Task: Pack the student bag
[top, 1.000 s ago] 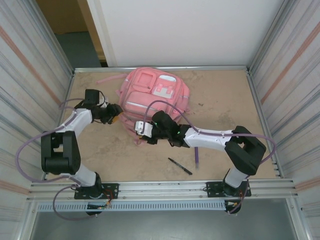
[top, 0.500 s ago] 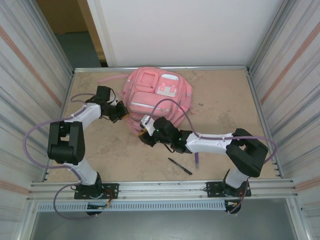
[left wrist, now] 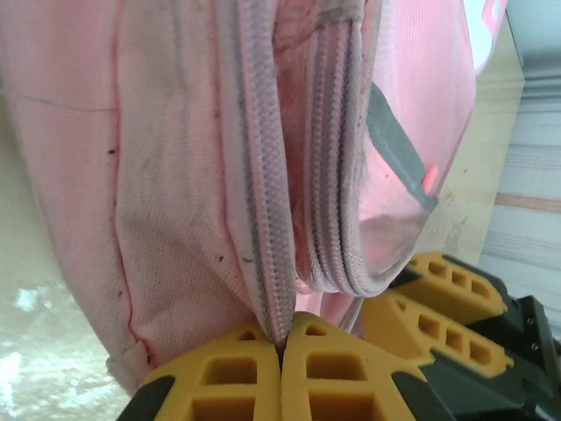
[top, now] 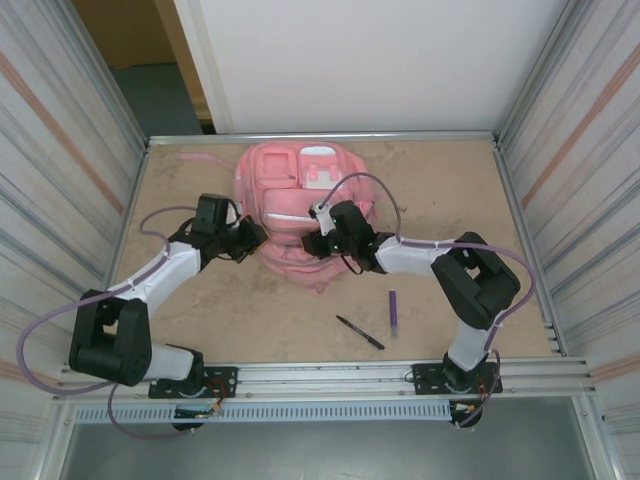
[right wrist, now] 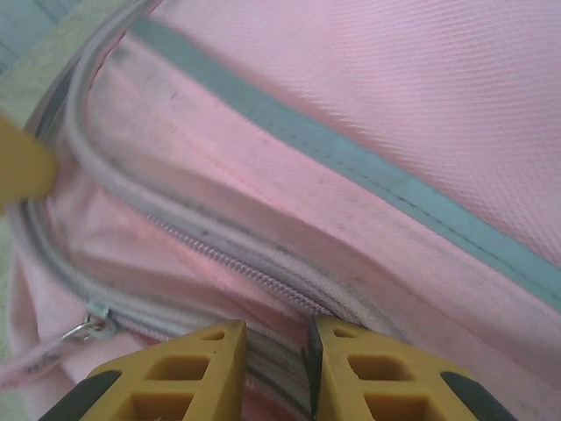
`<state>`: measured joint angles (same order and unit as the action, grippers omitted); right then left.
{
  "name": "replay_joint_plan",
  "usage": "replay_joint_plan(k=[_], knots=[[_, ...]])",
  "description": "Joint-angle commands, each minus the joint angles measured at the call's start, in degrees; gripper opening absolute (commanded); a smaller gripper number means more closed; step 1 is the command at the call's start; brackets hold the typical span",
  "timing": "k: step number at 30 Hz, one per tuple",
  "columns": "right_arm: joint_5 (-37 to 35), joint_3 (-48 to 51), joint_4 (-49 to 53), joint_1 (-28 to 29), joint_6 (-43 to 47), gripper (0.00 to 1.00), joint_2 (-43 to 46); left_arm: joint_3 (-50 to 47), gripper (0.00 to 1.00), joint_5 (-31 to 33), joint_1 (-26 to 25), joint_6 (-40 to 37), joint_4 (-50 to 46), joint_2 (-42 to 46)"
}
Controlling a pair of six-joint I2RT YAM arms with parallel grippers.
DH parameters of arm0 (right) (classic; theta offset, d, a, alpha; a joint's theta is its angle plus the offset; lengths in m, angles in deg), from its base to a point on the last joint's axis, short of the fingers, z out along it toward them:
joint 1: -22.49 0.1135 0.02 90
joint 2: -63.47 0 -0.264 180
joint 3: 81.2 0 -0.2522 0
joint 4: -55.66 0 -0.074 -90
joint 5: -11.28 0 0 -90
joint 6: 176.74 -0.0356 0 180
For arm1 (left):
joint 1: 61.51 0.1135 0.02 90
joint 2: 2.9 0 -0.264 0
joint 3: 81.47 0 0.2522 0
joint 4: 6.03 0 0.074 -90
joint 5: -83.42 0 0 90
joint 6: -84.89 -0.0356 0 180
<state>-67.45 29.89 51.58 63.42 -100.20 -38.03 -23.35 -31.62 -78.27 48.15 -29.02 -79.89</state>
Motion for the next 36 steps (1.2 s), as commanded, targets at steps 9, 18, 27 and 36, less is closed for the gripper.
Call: replay_joint_plan(k=[9, 18, 27, 36], knots=[[-3.9, -6.6, 33.6, 0.7, -28.8, 0.27, 12.8, -1.6, 0.00, -1.6, -4.5, 9.5, 6.2, 3.1], [-7.9, -14.1, 39.8, 11.1, -31.4, 0.31, 6.5, -2.4, 0.00, -2.5, -4.8, 9.7, 7.3, 2.1], [-8.5, -18.5, 41.8, 8.9, -29.9, 0.36, 1.8, -1.8, 0.00, -2.8, -4.8, 10.6, 8.1, 2.7], [-5.0, -18.6, 40.5, 8.1, -28.2, 0.41, -0.2, -2.5, 0.00, -3.4, -4.8, 10.2, 8.1, 2.8]])
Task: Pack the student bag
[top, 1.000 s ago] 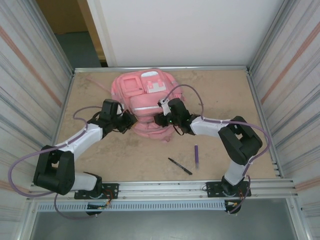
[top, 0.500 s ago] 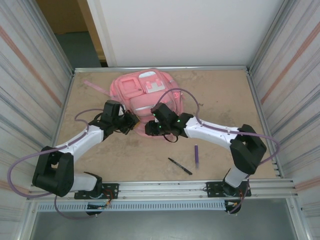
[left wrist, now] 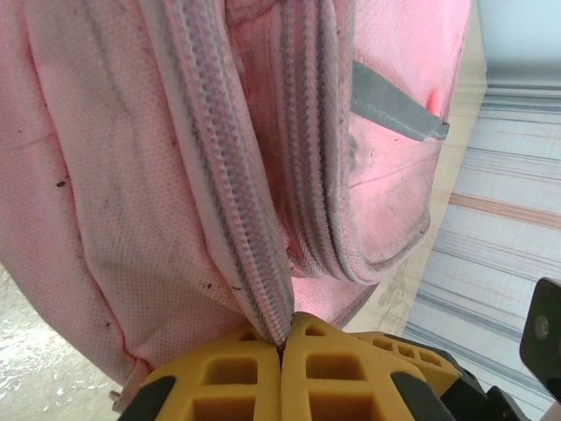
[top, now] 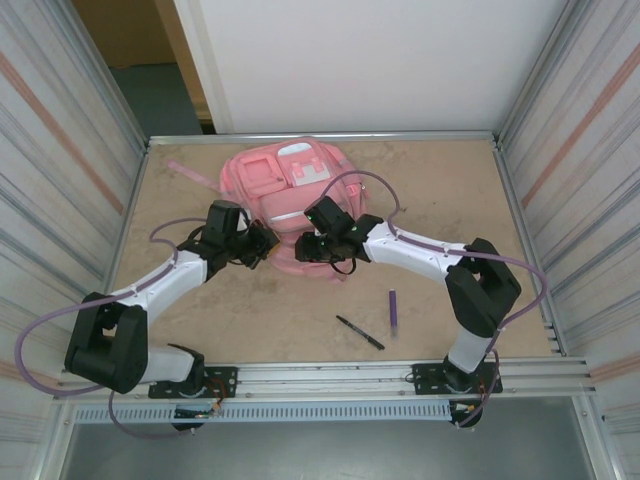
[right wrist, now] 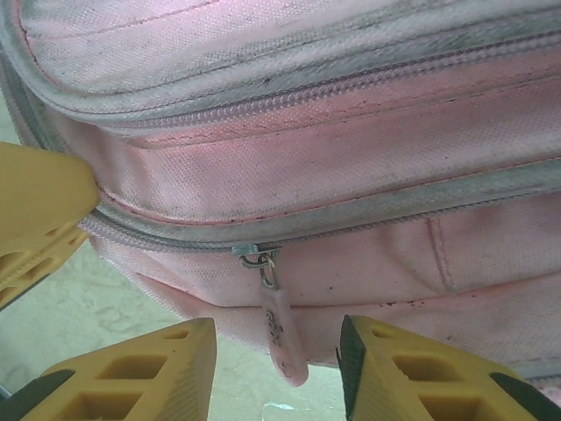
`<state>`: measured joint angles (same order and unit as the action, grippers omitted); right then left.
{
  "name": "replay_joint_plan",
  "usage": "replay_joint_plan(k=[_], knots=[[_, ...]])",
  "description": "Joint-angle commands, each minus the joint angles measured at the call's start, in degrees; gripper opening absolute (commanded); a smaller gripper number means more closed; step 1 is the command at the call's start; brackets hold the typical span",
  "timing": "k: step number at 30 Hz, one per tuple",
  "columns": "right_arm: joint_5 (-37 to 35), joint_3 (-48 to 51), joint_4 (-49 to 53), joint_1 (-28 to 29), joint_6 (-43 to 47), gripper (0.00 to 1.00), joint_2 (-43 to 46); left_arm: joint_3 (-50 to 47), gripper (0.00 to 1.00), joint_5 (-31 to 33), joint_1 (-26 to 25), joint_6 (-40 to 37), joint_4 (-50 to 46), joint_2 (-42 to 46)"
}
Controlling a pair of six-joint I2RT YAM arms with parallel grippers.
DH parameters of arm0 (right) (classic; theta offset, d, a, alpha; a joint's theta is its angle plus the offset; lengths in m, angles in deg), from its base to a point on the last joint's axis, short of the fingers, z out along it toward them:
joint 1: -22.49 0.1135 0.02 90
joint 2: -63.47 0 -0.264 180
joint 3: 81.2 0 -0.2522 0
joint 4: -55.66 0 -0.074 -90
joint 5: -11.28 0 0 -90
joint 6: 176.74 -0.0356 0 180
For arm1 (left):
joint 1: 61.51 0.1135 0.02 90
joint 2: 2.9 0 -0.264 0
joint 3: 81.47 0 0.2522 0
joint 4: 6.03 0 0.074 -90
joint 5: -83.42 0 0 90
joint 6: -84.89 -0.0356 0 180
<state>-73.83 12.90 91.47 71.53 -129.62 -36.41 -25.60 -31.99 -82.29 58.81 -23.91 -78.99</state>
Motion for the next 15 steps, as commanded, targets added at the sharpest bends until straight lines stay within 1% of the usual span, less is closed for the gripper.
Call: replay_joint_plan(k=[1, 4, 5, 7, 8, 11, 13, 15], knots=[[2.2, -1.9, 0.1, 0.1, 1.8, 0.40, -2.4, -0.7, 0.00, -3.0, -0.8, -0.1, 3.3, 2.1], [3.3, -2.6, -0.4, 0.6, 3.0, 0.36, -3.8, -0.9, 0.00, -3.3, -0.8, 0.2, 3.9, 2.2], [3.2, -2.6, -0.7, 0.7, 3.3, 0.32, -4.0, -0.6, 0.00, -3.5, -0.8, -0.2, 3.6, 2.2], [3.4, -2.9, -0.7, 0.9, 4.2, 0.18, -4.3, -0.6, 0.00, -3.5, -0.8, -0.6, 3.0, 2.6], [3.3, -3.1, -0.2, 0.9, 4.7, 0.13, -4.0, -0.6, 0.00, -3.1, -0.8, -0.7, 2.9, 2.9], [-0.2, -2.6, 1.3, 0.6, 6.5, 0.00, -2.3, 0.0, 0.00, -2.4, -0.1, -2.7, 1.2, 3.3], [-2.6, -1.6, 2.6, -0.6, 6.8, 0.00, -1.1, 0.9, 0.00, -3.5, 1.4, -5.1, -0.9, 3.3], [-2.6, -0.4, 4.5, -3.2, 7.5, 0.00, 0.4, 1.0, 0.00, -3.4, 3.6, -7.3, -3.1, 4.1]])
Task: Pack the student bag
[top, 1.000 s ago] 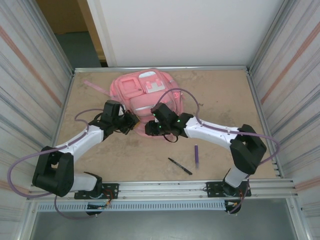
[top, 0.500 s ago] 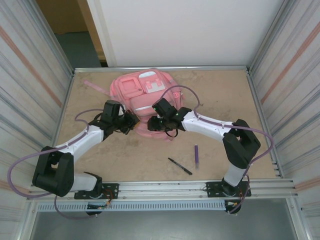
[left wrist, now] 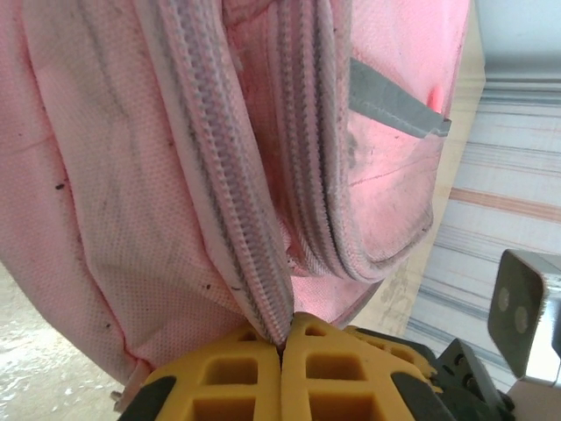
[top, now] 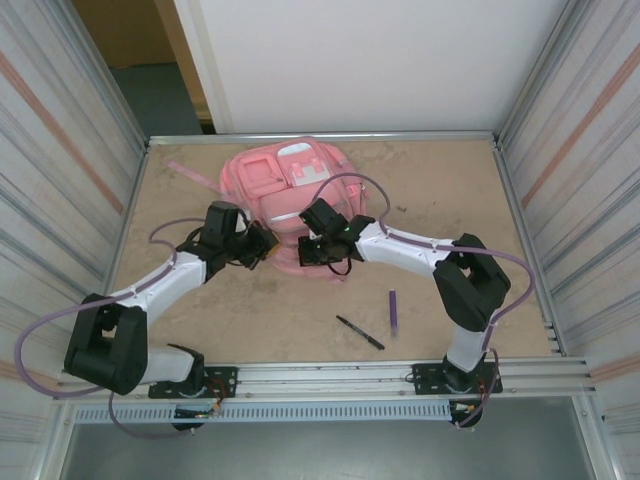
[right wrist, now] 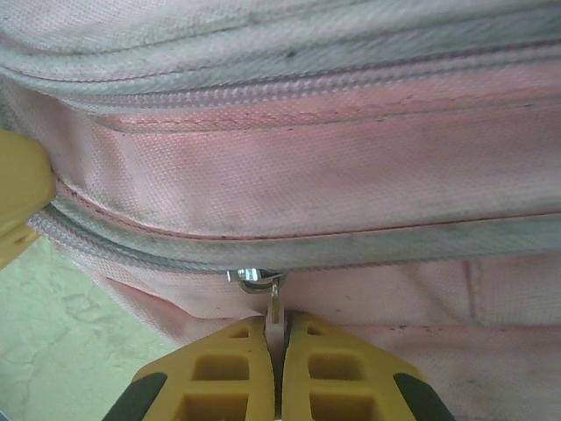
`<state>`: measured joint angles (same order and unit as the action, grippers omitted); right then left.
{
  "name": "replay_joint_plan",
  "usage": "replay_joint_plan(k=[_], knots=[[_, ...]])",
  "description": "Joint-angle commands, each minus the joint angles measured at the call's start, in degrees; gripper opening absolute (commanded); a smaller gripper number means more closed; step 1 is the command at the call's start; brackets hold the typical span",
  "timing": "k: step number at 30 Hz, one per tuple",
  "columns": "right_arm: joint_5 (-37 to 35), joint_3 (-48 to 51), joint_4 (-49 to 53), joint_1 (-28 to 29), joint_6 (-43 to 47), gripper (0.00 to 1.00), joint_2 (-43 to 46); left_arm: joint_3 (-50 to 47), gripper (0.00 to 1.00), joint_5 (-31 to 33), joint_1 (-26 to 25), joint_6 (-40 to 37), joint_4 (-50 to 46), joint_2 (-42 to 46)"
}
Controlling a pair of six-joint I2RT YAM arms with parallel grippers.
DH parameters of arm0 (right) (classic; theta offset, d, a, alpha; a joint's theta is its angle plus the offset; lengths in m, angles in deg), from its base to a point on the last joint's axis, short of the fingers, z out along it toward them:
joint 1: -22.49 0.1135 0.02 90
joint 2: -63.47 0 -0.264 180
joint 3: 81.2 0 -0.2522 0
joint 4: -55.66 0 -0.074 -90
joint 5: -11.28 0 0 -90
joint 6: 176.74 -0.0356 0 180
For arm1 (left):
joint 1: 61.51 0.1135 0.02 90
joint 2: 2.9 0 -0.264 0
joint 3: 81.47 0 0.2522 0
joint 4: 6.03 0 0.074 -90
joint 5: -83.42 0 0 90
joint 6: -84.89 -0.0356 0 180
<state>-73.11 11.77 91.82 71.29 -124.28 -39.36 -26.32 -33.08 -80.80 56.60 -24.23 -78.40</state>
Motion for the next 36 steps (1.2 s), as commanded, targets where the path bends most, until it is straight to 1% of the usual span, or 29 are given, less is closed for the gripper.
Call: replay_joint_plan(k=[1, 2, 6, 9, 11, 12, 14, 16, 17, 19, 20, 21, 22, 24, 26, 30, 31, 33, 34, 36], knots=[[-3.7, 1.6, 4.7, -3.9, 2.9, 0.00, 4.3, 1.4, 0.00, -1.9, 3.2, -5.9, -3.4, 3.9], [-4.5, 2.9, 4.9, -5.3, 3.9, 0.00, 5.3, 1.0, 0.00, -2.0, 4.6, -6.7, -3.7, 4.1], [-8.3, 6.2, 6.0, -10.6, 8.2, 0.00, 7.3, 0.8, 0.00, -7.0, 10.4, -10.7, -5.5, 3.3], [-9.5, 7.4, 5.8, -13.8, 11.2, 0.00, 7.8, 2.2, 0.00, -8.5, 12.6, -14.5, -7.2, 1.4], [-9.2, 8.4, 4.2, -14.4, 13.2, 0.00, 8.4, 4.2, 0.00, -9.0, 14.1, -17.4, -8.3, -0.9], [-8.3, 8.4, 3.6, -14.2, 13.8, 0.00, 8.8, 5.4, 0.00, -9.3, 15.3, -18.4, -8.7, -2.6], [-5.0, 8.4, 1.8, -13.0, 14.8, 0.00, 9.5, 8.9, 0.00, -12.1, 18.7, -18.8, -6.5, -7.3], [-3.3, 8.3, -0.7, -10.7, 15.4, 0.00, 9.8, 15.9, 0.00, -14.0, 21.8, -18.0, -8.7, -13.9], [-2.0, 7.7, -1.9, -9.4, 15.7, 0.00, 9.5, 19.9, 0.03, -14.7, 22.9, -18.4, -9.9, -17.4], [0.2, 5.3, -3.2, -7.3, 15.8, 0.00, 8.3, 26.1, 0.11, -13.3, 24.1, -18.7, -13.7, -21.9], [1.5, 3.6, -3.6, -6.1, 15.5, 0.00, 7.5, 28.1, 0.23, -12.0, 24.3, -18.7, -14.9, -23.0], [2.5, 2.2, -4.1, -5.1, 15.4, 0.00, 6.7, 28.9, 0.31, -10.9, 24.5, -18.3, -15.9, -23.2], [3.3, 0.9, -4.8, -3.9, 15.5, 0.00, 5.8, 29.0, 0.36, -9.9, 24.5, -17.7, -16.4, -22.4], [4.4, -1.0, -6.6, -2.1, 15.5, 0.00, 4.3, 26.9, 0.43, -7.7, 23.8, -17.0, -16.4, -18.7], [5.8, -2.6, -8.2, -0.7, 15.5, 0.00, 3.1, 23.4, 0.49, -5.1, 21.5, -17.7, -17.0, -13.3], [8.1, -2.5, -12.0, 0.8, 16.2, 0.00, 2.8, 17.9, 0.51, -1.4, 15.6, -20.1, -20.9, -4.4], [8.9, -2.1, -13.0, 0.9, 16.2, 0.00, 2.8, 15.8, 0.51, -1.2, 14.4, -19.4, -21.0, -2.4], [11.2, -1.2, -14.7, 1.2, 16.2, 0.00, 2.7, 10.8, 0.51, -4.1, 13.8, -16.7, -17.8, 1.2], [12.3, -1.0, -15.3, 1.4, 16.2, 0.00, 2.7, 8.8, 0.51, -4.4, 13.6, -15.3, -16.4, 2.9], [12.6, -0.8, -15.7, 2.0, 16.1, 0.00, 2.7, 6.6, 0.51, -2.3, 12.0, -14.0, -16.8, 5.1]])
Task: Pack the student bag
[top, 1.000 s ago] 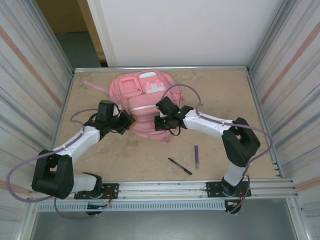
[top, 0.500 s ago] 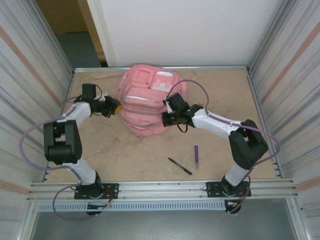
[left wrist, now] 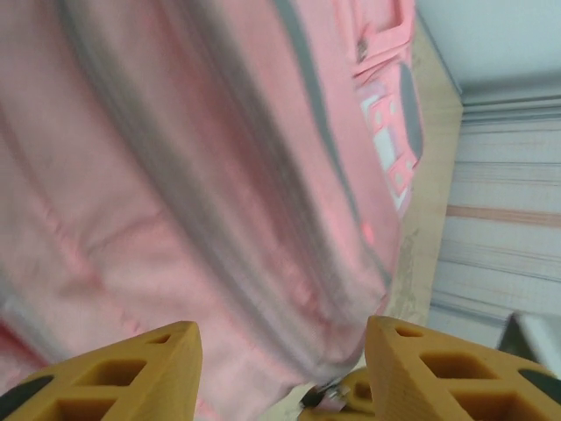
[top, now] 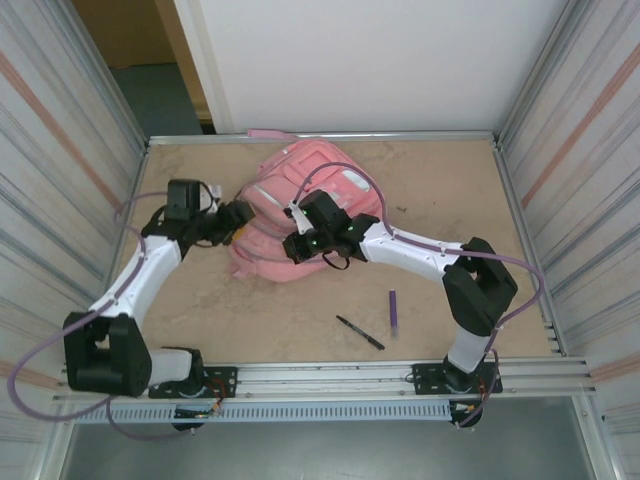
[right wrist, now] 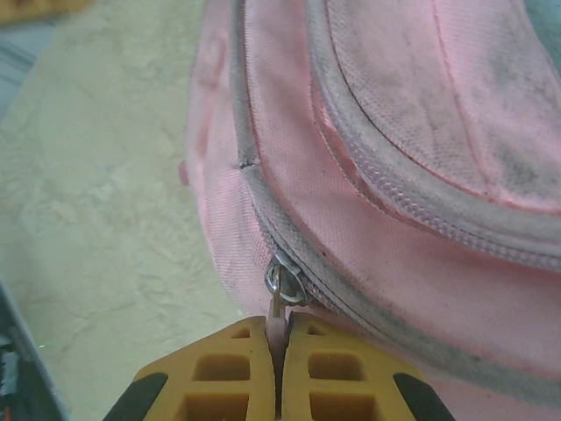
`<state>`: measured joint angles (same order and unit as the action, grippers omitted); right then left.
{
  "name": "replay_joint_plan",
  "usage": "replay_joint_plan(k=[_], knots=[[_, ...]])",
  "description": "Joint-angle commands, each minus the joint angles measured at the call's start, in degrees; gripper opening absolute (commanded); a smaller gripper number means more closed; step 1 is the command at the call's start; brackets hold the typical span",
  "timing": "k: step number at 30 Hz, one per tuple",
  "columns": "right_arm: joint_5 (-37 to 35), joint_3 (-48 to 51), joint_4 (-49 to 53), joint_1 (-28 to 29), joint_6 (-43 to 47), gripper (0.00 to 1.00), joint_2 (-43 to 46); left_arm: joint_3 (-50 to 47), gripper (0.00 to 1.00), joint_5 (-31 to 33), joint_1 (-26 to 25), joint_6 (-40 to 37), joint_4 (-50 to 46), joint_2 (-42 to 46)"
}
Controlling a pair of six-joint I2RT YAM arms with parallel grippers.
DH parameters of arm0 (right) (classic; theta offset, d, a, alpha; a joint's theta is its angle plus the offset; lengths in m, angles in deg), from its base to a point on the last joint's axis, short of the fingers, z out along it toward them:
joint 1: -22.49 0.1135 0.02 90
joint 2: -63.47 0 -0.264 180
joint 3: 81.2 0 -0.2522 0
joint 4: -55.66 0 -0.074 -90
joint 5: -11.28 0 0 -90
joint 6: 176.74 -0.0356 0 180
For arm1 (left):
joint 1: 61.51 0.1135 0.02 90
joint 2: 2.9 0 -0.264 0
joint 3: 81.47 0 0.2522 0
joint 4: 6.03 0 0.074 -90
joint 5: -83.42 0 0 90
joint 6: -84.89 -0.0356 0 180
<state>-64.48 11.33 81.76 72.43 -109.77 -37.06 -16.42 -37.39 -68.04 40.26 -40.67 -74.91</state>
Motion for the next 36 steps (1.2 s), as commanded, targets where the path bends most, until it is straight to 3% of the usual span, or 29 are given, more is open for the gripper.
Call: replay_joint_plan(k=[1, 5, 11, 20, 30, 36], knots=[[4.0, 0.0, -6.0, 1.2, 1.6, 0.00, 0.4, -3.9, 0.51, 3.1, -2.1, 2.5, -0.4, 2.2], [4.7, 0.4, -8.4, 2.5, 0.9, 0.00, -0.1, -4.9, 0.51, 5.3, -5.7, 4.1, 0.9, 1.5], [4.5, -0.6, -9.5, 6.6, 1.1, 0.00, -1.7, -3.9, 0.51, 7.4, -6.0, 6.9, 3.0, 0.0], [4.4, 0.2, -9.9, 8.1, -0.1, 0.00, -2.0, -8.1, 0.48, 10.0, -7.8, 13.3, 10.6, -0.3], [3.1, 1.4, -10.3, 7.1, -1.5, 0.00, -3.1, -8.2, 0.50, 14.1, -8.1, 12.6, 5.2, 8.8], [4.5, -0.9, -9.1, 6.8, -2.3, 0.00, -4.4, -10.2, 0.51, 11.2, -8.5, 14.6, 7.0, 6.8]])
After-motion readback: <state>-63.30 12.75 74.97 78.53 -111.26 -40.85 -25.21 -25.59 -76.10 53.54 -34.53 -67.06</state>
